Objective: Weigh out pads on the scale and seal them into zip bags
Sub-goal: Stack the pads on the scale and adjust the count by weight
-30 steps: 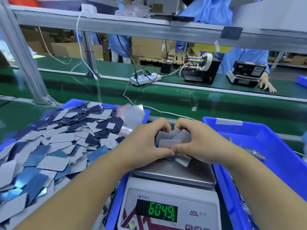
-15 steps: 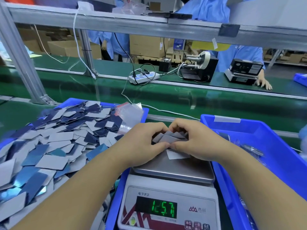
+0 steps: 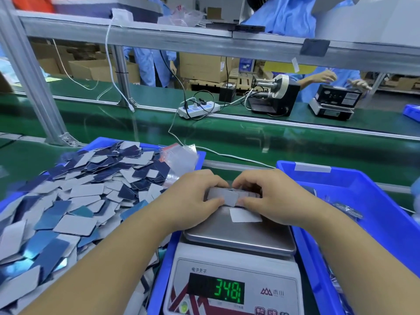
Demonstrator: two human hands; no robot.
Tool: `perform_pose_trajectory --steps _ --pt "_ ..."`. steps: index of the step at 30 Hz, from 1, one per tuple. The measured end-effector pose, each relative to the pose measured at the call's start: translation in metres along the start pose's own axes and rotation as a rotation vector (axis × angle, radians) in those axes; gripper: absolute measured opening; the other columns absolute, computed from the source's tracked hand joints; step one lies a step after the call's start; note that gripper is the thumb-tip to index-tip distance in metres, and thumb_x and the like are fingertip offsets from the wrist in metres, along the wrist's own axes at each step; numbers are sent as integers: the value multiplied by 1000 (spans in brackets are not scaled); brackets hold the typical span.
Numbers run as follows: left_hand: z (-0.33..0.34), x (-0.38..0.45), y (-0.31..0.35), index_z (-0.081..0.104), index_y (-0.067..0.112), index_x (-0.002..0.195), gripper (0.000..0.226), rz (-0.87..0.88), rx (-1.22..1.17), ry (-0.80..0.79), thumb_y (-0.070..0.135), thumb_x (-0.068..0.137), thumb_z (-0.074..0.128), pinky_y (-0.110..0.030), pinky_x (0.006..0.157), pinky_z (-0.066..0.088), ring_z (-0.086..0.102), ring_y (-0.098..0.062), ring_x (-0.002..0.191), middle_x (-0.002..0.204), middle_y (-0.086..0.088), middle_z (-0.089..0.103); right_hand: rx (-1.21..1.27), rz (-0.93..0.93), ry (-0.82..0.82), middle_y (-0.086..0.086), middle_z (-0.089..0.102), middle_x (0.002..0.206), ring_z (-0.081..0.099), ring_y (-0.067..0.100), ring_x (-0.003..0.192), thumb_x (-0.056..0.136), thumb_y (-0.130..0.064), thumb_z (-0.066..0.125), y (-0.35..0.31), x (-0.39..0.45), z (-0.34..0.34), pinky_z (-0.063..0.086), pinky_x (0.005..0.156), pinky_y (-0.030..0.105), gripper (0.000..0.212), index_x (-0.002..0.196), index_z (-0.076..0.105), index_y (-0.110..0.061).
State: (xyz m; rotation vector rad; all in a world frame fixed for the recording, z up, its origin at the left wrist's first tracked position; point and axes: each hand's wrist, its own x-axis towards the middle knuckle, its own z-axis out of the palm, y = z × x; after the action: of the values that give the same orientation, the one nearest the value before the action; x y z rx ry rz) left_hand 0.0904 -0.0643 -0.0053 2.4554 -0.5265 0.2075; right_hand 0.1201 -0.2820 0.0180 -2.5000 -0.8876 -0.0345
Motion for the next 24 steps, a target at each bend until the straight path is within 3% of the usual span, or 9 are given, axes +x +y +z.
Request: perform_pose_trajectory --steps 5,9,13,18,21,24 --pt "1 3 1 75 32 107 21 35 4 125 25 88 74 -6 82 33 50 -1 94 94 17 66 18 -32 95 -16 66 76 57 3 77 82 -22 78 0 -1 -6 42 65 12 17 91 72 -35" --pt "5 5 1 72 38 114 28 -34 4 118 31 87 75 -2 81 31 44 5 92 87 34 55 16 24 50 -20 65 81 57 -2 80 81 -29 79 3 0 -3 43 66 10 21 94 69 -40" --pt "7 4 4 70 34 120 34 -34 -23 113 23 87 72 4 77 31 47 23 90 100 26 65 28 64 11 -24 66 89 57 -8 88 79 -37 78 2 2 2 41 70 7 27 104 68 -40" --pt "5 3 7 65 36 127 42 -66 -56 133 15 90 64 -5 88 39 56 4 105 116 20 68 21 63 68 -26 65 89 55 -10 88 82 -34 78 -4 6 7 41 72 6 25 105 69 -38" --pt "5 4 10 65 36 127 45 -39 -91 121 9 90 61 -7 94 39 57 4 110 117 22 69 30 51 82 -28 65 89 56 -11 90 82 -30 77 -6 8 10 41 75 5 21 101 71 -38" --pt "7 3 12 64 37 127 49 -12 -109 120 6 90 58 1 89 34 55 7 108 118 23 68 53 60 95 -25 67 85 58 -6 85 80 -31 79 -6 9 10 43 71 9 17 89 69 -40"
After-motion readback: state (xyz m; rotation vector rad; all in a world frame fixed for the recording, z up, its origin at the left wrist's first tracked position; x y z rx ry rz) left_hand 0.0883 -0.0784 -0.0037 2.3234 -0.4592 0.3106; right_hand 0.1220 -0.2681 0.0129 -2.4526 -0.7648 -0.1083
